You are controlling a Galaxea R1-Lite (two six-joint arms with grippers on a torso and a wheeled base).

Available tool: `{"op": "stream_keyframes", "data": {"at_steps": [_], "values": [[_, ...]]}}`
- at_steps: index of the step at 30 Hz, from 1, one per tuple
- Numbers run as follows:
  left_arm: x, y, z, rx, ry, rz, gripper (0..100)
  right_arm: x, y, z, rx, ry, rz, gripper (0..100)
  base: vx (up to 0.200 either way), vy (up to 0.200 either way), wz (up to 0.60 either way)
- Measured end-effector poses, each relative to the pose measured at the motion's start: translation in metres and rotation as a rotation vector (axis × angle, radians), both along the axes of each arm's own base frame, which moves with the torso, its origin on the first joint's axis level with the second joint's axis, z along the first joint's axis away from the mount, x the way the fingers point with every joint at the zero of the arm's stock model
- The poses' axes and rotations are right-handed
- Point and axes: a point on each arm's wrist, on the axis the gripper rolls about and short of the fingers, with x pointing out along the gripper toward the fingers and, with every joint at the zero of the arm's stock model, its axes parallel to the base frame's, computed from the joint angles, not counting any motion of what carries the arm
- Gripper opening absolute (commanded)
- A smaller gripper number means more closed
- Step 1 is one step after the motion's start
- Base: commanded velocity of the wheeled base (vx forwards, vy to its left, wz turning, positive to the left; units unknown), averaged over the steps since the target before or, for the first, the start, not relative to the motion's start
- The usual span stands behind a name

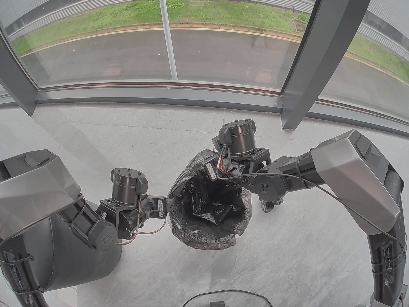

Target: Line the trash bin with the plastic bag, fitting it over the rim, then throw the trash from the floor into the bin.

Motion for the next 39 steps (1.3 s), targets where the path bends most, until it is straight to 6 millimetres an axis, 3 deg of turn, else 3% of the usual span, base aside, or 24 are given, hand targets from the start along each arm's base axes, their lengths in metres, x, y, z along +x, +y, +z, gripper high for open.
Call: {"op": "stream_keyframes", "data": {"at_steps": [18, 39], "values": [[0.021, 0.017, -0.005, -0.014, -0.017, 0.072, 100, 0.011, 0.000, -0.001, 0.030, -0.053, -0.011, 0, 0.000, 0.000, 0.00], [0.019, 0.018, 0.003, -0.066, -0.036, 0.093, 100, 0.014, -0.001, -0.006, 0.025, -0.049, -0.016, 0, 0.000, 0.000, 0.00]]}}
